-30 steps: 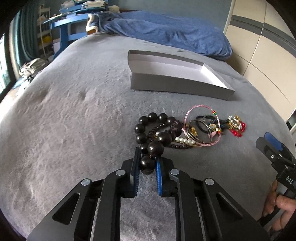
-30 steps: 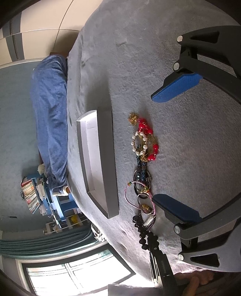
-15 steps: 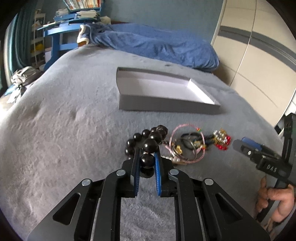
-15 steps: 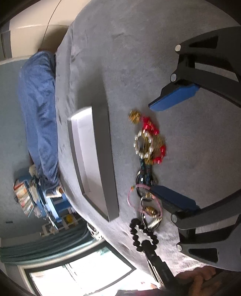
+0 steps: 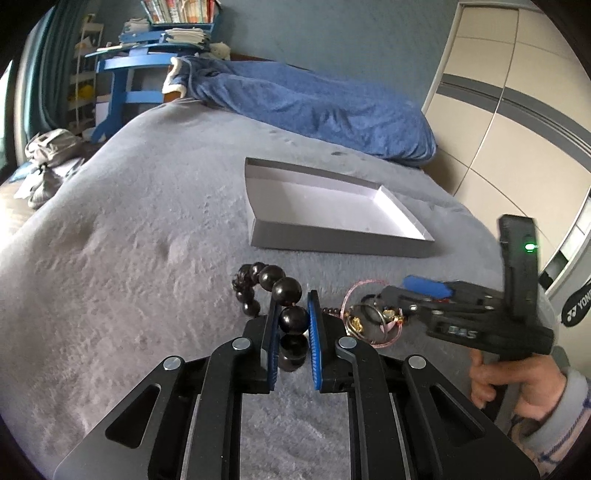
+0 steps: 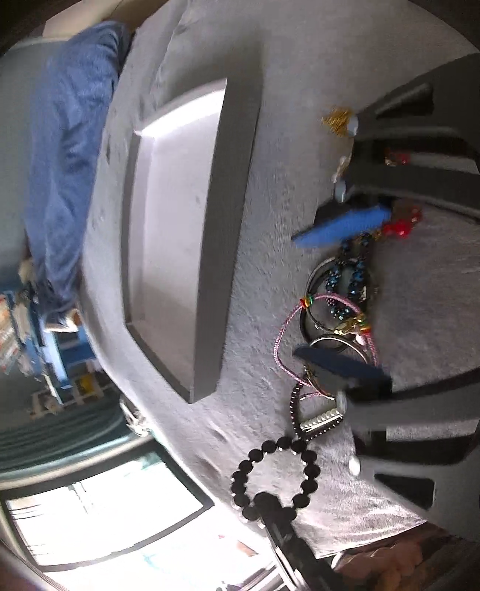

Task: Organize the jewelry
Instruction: 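Grasp the black bead bracelet with the left tool while the right tool grasps the pink string bracelet, then carry both bracelets into the grey tray and open both tools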

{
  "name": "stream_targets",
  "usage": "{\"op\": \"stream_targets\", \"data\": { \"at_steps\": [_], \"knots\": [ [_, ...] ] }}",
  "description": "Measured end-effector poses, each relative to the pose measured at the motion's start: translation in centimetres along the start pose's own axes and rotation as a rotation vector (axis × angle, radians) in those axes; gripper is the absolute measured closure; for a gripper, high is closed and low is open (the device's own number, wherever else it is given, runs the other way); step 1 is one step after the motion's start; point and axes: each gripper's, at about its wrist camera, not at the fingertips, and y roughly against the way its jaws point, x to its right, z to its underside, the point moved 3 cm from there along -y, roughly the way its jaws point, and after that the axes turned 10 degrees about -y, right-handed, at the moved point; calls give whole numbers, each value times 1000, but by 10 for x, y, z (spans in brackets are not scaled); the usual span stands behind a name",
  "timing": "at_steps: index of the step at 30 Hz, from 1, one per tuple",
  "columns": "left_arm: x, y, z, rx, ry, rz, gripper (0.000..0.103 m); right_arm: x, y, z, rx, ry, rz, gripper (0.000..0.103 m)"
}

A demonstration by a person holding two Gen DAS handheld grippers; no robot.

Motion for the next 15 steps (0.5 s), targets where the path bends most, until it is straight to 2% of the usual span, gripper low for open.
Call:
{"op": "stream_targets", "data": {
  "at_steps": [1,2,3,7,15],
  "knots": [
    [0,0,-1,-2,-1,1,88,-2,-3,0,-11,9,-6,73],
    [-1,1,-3,-4,-3,6,88,-4,-4,-1,-21,17,-20,80],
    [-1,1,-5,-4,-3,9,88,-6,-5,2,-22,19,-31,96],
    [-1,3,-13,-3,-22,34,88,-8,8,0,10,-6,-80,98],
    [-6,13,-20,-16,-88,66,88,-19,54,-18,117,-41,-123,98]
  ]
}}
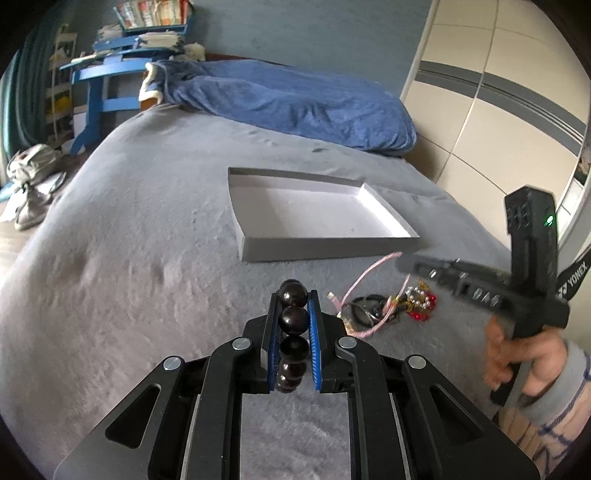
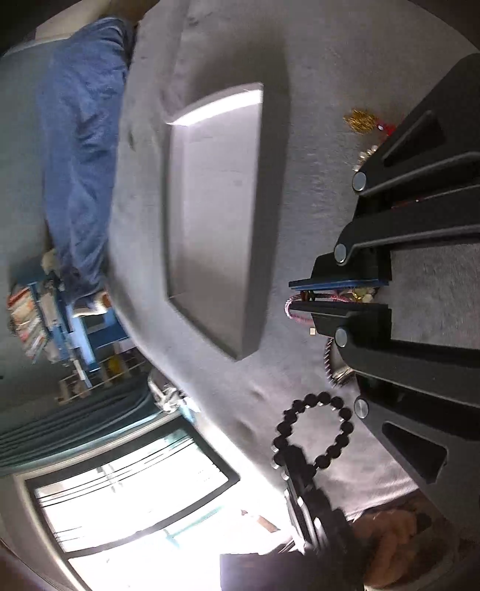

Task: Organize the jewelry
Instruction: 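Carry both bracelets into the grey tray and open both tools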

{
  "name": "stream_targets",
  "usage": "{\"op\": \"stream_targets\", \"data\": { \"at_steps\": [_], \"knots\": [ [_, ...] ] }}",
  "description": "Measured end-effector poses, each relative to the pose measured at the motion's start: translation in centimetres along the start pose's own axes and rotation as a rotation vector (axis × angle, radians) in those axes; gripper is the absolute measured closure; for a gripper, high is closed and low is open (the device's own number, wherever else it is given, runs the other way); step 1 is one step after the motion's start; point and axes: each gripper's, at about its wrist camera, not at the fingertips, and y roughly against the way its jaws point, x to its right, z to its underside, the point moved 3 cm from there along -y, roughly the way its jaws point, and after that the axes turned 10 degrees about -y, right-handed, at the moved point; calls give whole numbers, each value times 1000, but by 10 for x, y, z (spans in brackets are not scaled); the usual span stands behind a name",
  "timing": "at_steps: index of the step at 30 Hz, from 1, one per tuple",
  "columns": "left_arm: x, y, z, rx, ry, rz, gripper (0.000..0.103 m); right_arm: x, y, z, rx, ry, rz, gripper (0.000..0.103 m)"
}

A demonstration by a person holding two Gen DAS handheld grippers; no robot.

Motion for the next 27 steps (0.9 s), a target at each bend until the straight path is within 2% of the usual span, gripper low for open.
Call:
{"op": "stream_targets", "data": {
  "at_steps": [9,16,21,27],
  "knots": [
    [6,17,-20,46,-18,16,88,-1,41,-19,107,-24,-28,98],
    [28,16,-47,62,34,119,88,18,73,-40,170,-40,-63,98],
    [44,0,-75,58,-9,101,88,38,66,-59,165,-51,-55,98],
    [52,-32,-112,57,-55,83,88,54,30,-81,130,-41,1,98]
  ]
}}
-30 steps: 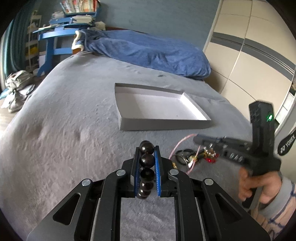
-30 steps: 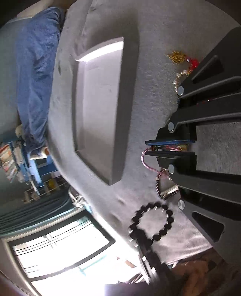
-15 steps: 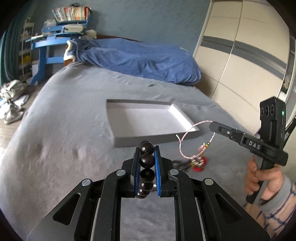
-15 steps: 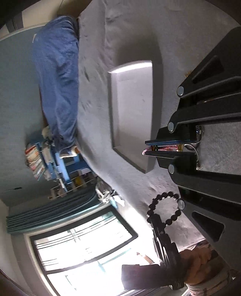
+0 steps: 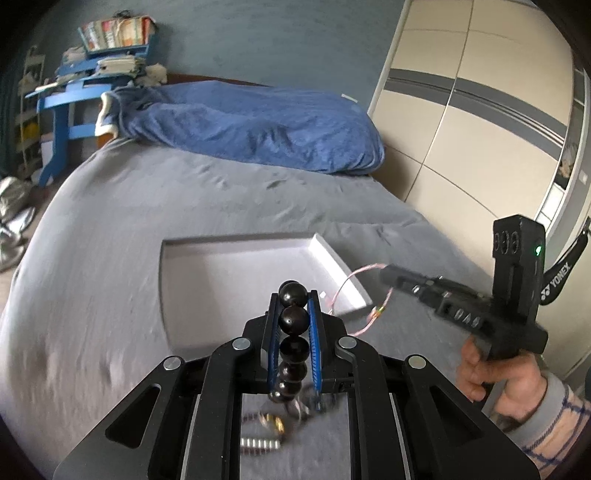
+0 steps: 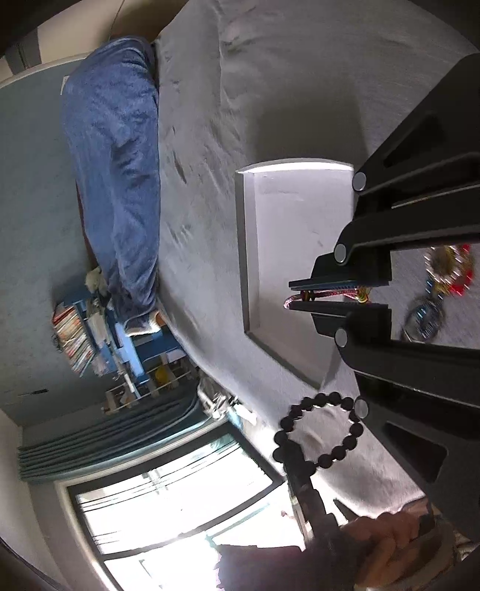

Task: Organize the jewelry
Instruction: 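Carry both bracelets into the grey tray and open both tools, then move both open tools back over the jewelry pile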

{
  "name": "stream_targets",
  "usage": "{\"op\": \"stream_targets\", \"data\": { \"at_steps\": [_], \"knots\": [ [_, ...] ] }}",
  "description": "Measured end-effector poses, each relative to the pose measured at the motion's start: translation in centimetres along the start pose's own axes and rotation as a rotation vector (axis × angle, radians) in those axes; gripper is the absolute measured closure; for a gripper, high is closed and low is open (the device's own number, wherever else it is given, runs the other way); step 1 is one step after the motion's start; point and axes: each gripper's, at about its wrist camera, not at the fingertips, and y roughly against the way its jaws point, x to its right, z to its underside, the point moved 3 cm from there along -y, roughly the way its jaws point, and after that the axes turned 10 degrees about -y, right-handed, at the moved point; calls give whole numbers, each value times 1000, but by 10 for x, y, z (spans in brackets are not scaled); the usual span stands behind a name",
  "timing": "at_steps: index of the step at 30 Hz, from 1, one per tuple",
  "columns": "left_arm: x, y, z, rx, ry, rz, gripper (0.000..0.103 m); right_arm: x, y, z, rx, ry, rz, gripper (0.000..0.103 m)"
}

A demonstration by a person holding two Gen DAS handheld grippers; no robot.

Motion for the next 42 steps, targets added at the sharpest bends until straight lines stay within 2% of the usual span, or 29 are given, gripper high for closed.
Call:
{"op": "stream_targets", "data": {
  "at_steps": [5,10,15,19,22,23,25,27,30,32,33,36,39,42],
  "knots": [
    [-5,-41,-26,-1,-33,-17,88,5,-35,-9,-28,20,46,98],
    [-18,-78,-32,-34,-52,-33,88,17,-66,-15,-66,18,84,98],
    [-42,-116,-6,-122,-36,-82,88,31,-93,-7,-123,21,137,98],
    [-56,-126,18,-173,-27,-119,88,34,-108,2,-160,51,181,98],
    [-62,-125,28,-184,-22,-139,88,26,-114,13,-172,125,228,96],
    [-62,-124,29,-185,-24,-152,84,23,-115,16,-176,151,241,94],
    [-64,-119,32,-175,-26,-180,64,22,-114,18,-170,159,245,74],
    [-66,-112,33,-156,-24,-193,48,24,-108,17,-147,139,240,59],
    [-64,-101,36,-138,-40,-192,45,26,-94,17,-108,116,235,54],
    [-60,-93,39,-123,-56,-190,39,25,-81,19,-73,110,237,47],
    [-58,-89,40,-108,-61,-192,32,23,-74,21,-57,112,239,42],
    [-50,-73,48,-68,-71,-181,30,17,-53,31,-11,120,251,37],
    [-45,-55,63,-40,-62,-171,21,15,-28,45,34,84,260,31],
    [-42,-39,78,-24,-32,-161,20,11,-5,62,68,56,274,26]
  ]
}}
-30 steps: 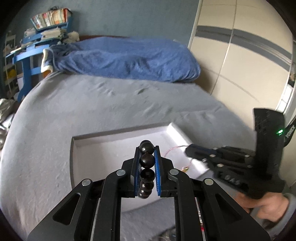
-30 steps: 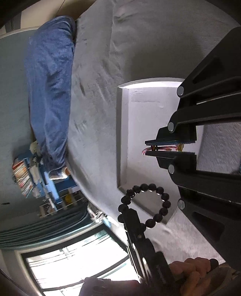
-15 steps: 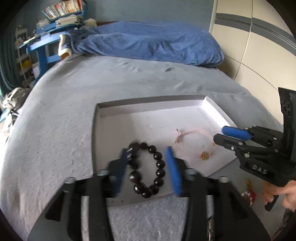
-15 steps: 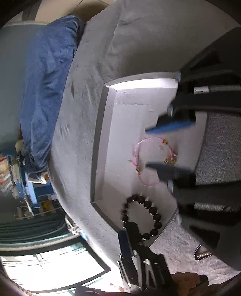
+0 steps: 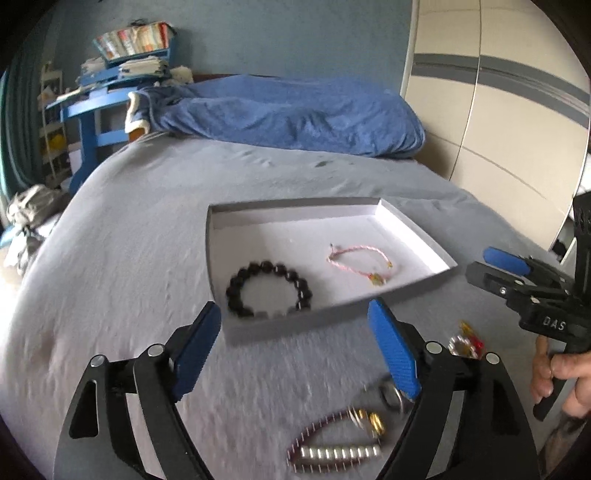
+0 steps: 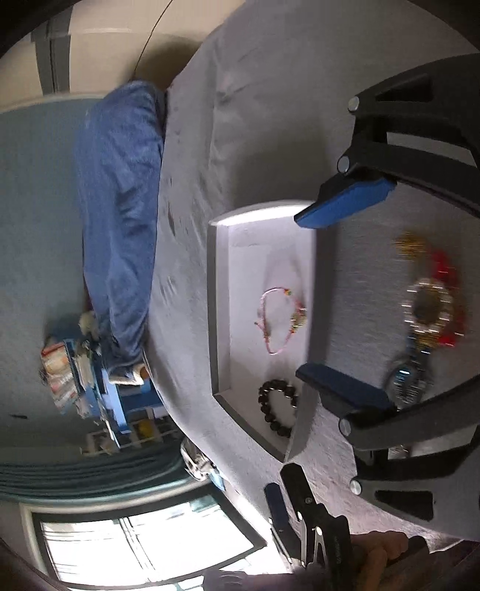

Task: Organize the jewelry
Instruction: 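Move both open tools back over the jewelry pile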

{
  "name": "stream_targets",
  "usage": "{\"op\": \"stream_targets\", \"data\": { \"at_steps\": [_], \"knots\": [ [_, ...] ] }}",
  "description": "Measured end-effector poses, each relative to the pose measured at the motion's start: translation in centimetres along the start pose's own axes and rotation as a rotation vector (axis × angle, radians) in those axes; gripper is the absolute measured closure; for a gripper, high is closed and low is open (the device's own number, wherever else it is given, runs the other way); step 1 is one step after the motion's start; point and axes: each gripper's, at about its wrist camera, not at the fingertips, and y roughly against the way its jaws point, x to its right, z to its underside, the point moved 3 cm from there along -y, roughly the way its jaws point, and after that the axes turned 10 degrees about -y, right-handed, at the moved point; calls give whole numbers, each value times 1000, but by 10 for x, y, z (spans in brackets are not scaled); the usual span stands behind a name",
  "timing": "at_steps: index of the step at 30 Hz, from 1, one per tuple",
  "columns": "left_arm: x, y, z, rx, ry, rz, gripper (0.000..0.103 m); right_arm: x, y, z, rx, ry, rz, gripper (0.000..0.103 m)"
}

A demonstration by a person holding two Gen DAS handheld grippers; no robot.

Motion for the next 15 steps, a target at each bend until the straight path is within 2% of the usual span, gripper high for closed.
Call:
{"op": "stream_targets", "data": {
  "at_steps": [4,10,15],
  "knots": [
    [2,14,24,-16,47,28,20,-1,23,21,9,-23,22,24],
    [6,33,52,-21,71,32,20,10,39,51,16,-90,48,23],
    [19,43,68,-30,38,34,20,28,41,71,-10,-150,88,22]
  ]
}}
